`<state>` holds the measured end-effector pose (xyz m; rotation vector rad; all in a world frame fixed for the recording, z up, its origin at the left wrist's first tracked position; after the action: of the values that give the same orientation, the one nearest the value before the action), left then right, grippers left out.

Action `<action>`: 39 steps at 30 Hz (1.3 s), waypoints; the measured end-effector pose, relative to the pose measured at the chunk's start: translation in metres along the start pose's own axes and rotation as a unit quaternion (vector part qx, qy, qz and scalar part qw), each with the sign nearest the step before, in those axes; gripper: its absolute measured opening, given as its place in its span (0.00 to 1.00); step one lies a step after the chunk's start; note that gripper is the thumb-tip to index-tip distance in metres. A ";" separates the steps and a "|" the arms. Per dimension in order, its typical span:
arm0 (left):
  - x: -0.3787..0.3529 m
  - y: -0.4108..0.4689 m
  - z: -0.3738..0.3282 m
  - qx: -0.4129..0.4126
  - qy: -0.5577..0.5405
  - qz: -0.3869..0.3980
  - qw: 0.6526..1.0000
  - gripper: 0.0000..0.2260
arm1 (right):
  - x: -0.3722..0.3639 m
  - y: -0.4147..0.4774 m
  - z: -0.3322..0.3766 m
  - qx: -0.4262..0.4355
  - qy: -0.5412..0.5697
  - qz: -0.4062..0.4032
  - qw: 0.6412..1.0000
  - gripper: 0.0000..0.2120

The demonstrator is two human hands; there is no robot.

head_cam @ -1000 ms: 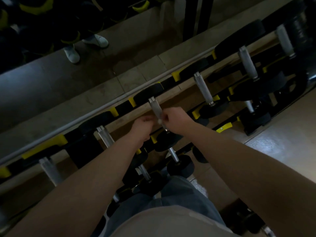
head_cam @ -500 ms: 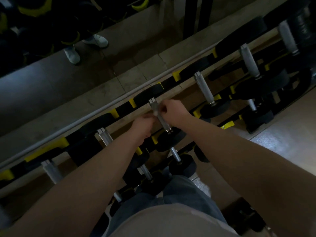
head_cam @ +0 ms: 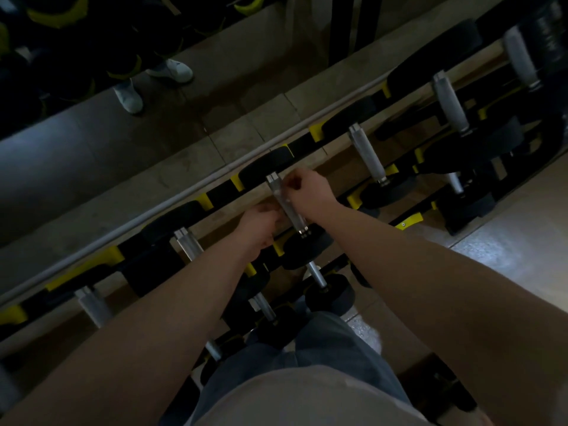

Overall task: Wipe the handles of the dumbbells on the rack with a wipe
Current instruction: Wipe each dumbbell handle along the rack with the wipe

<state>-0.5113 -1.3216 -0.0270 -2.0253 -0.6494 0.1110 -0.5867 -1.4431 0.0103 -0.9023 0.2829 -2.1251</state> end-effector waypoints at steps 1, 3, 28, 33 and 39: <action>0.000 0.000 -0.001 0.000 0.002 0.000 1.000 0.12 | 0.001 0.000 0.001 -0.006 0.002 0.002 1.000 0.11; 0.000 -0.001 -0.003 0.001 0.010 -0.001 1.000 0.12 | 0.006 -0.005 -0.004 -0.013 -0.031 0.032 0.999 0.13; -0.004 -0.007 -0.001 -0.004 -0.008 0.022 1.000 0.14 | 0.010 0.007 -0.034 -0.045 -0.235 0.183 0.953 0.09; -0.003 -0.001 0.002 0.021 -0.005 0.026 0.999 0.13 | 0.008 0.019 0.013 -0.016 -0.064 0.068 0.995 0.18; -0.003 0.000 -0.003 0.010 -0.018 0.015 1.000 0.14 | 0.001 -0.009 -0.015 -0.052 -0.153 0.176 0.971 0.11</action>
<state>-0.5130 -1.3255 -0.0264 -2.0191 -0.6371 0.1713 -0.6023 -1.4392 0.0042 -1.1330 0.3676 -1.6333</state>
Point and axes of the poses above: each hand's wrist, its own y-axis towards the middle knuckle, its own x-axis out of the back of the hand, z = x × y, the point moved 2 cm from there along y, towards the middle knuckle, and after that the axes turned 6 degrees about y, right-handed, at the moved point
